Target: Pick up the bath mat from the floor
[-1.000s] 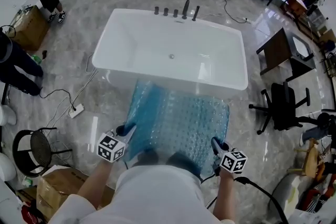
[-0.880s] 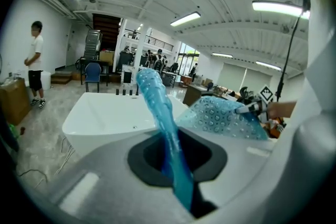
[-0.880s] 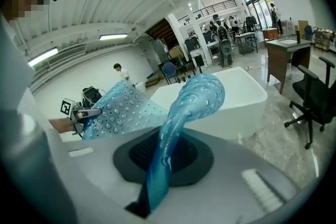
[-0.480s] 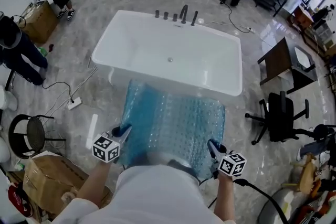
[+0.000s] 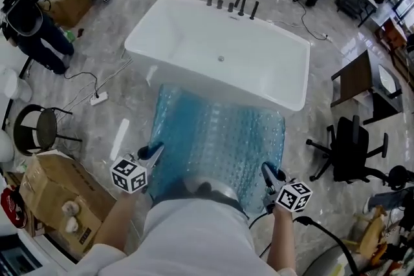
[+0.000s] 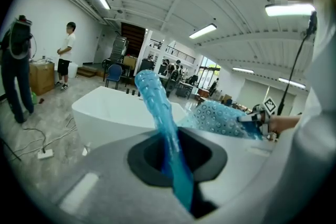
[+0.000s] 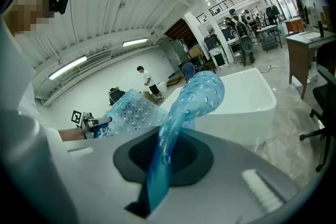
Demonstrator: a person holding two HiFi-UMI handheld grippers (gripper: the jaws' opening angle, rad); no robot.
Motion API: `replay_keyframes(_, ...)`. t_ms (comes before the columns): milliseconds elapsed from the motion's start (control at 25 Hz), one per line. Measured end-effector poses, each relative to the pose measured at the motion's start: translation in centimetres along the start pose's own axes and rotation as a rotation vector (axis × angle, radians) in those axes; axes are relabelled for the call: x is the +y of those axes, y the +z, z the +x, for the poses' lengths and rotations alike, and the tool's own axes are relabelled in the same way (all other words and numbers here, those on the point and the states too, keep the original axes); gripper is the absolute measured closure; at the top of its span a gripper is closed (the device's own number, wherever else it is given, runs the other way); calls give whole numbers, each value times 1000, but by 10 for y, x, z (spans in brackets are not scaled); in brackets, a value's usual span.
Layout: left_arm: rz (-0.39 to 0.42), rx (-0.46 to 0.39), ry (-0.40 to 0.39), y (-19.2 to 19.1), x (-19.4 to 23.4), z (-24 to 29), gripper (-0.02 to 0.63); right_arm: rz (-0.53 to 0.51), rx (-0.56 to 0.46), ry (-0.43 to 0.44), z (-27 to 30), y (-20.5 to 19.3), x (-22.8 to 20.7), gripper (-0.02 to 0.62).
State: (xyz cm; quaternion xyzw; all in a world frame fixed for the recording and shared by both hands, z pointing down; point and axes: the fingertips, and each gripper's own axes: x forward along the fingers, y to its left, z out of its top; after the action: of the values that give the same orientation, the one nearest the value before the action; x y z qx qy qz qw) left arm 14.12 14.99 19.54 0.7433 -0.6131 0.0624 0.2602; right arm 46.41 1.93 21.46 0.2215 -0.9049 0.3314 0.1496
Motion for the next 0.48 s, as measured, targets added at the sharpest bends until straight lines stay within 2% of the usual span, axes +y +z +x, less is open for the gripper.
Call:
replay_keyframes(360,-20,22,25,-23,-23,-48,578,40,0,37,-13,-22,24,568)
replay_keyframes(480,-36,16,21,-26,-24,-65,578,102,-34,61,-13,-29,41,568)
